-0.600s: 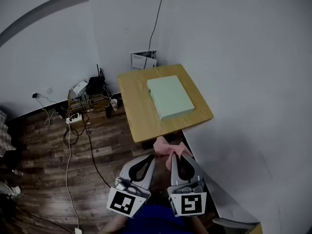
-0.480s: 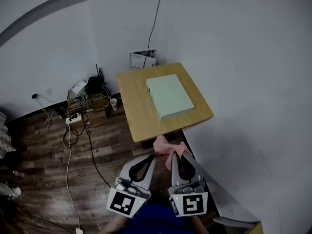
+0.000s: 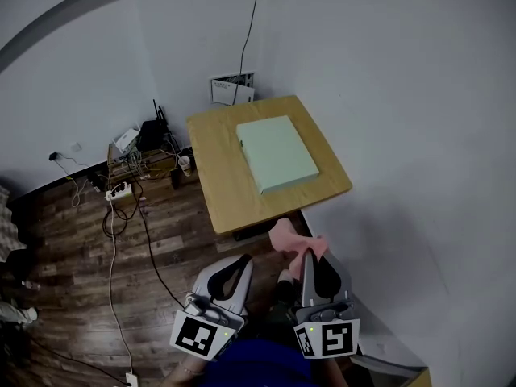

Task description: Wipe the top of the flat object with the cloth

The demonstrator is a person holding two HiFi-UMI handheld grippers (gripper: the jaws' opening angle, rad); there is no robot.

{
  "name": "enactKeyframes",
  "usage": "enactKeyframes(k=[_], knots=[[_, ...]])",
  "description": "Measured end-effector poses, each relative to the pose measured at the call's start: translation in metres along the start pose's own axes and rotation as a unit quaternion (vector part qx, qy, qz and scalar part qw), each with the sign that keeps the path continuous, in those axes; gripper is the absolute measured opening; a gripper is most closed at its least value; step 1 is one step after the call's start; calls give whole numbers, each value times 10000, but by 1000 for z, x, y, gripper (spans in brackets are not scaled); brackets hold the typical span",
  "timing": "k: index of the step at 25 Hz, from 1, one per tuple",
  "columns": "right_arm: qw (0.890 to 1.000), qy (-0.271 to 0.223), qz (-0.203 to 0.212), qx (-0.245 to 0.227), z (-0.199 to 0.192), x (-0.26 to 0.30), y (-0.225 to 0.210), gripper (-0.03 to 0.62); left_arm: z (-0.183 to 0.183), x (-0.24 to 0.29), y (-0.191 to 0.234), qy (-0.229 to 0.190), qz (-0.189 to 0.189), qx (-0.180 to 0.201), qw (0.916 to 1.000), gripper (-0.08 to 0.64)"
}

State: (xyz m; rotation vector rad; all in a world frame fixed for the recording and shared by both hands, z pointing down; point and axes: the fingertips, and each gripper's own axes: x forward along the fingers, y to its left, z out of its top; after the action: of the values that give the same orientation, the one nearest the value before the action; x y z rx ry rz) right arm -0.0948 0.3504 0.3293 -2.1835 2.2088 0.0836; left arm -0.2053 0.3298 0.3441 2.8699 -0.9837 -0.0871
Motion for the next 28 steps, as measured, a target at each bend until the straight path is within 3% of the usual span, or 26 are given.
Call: enactKeyframes(k=[8, 16, 28], knots=[[9997, -115, 183, 149, -3, 54, -63, 18, -4, 67, 11, 4, 331, 90, 9994, 3], [9933, -447, 1065, 29, 8, 124, -111, 18, 4, 160, 11, -183, 543, 169, 9982, 3], [9727, -592, 2243, -58, 5, 201, -165, 18, 7, 247, 13, -382, 1433, 400, 9881, 3]])
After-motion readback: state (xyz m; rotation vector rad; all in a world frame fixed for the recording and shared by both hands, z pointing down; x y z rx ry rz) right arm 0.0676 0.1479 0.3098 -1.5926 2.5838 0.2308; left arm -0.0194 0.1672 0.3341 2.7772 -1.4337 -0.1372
